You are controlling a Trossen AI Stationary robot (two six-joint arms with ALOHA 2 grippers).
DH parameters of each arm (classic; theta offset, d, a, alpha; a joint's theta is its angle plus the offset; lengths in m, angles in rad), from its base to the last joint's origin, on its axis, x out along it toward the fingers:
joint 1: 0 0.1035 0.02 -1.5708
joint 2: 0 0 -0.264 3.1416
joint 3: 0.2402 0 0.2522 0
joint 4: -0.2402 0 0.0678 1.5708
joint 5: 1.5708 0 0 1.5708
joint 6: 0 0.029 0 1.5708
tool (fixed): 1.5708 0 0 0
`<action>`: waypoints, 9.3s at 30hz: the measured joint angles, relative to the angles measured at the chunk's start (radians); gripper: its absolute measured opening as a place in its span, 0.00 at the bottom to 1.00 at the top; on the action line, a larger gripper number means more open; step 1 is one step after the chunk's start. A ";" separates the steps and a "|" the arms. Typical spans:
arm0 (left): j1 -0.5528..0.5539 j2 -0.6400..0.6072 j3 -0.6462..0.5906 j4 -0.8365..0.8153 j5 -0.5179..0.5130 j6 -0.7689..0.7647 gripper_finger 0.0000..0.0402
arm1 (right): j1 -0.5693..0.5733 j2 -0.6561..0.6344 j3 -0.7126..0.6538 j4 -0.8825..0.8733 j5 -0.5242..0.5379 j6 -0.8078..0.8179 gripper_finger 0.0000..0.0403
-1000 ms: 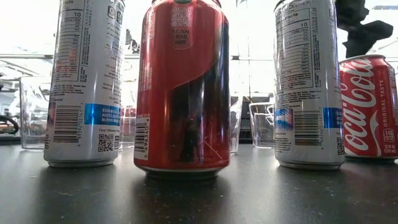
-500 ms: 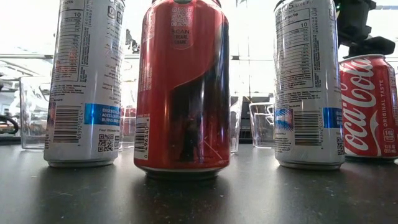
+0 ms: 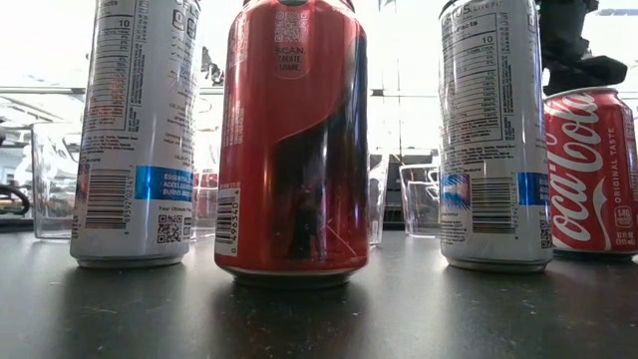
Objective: Sort soda cans
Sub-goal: Put the top right white soda can into the middle transparent bin, then adjust the right transparent bin
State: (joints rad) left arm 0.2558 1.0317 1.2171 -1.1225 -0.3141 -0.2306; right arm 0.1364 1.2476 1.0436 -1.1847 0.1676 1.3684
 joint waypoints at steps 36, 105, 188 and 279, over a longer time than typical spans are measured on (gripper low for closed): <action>0.000 0.000 0.000 -0.018 -0.023 0.135 0.13 | -0.297 0.697 1.119 -0.029 0.015 -0.884 0.61; -0.001 -0.393 -0.369 0.290 0.128 0.263 0.13 | -0.323 1.084 1.310 0.007 -0.095 -0.776 0.71; -0.001 -0.393 -0.369 0.299 0.118 0.211 0.13 | -0.694 0.040 -0.121 0.246 0.163 -0.355 0.93; -0.001 -0.393 -0.369 0.299 0.116 0.264 0.13 | -0.160 0.166 -0.178 0.208 -0.042 0.164 0.15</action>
State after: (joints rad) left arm 0.2550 0.6392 0.8482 -0.8232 -0.1982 0.0334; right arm -0.0238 1.4136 0.8658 -0.9769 0.1260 1.5326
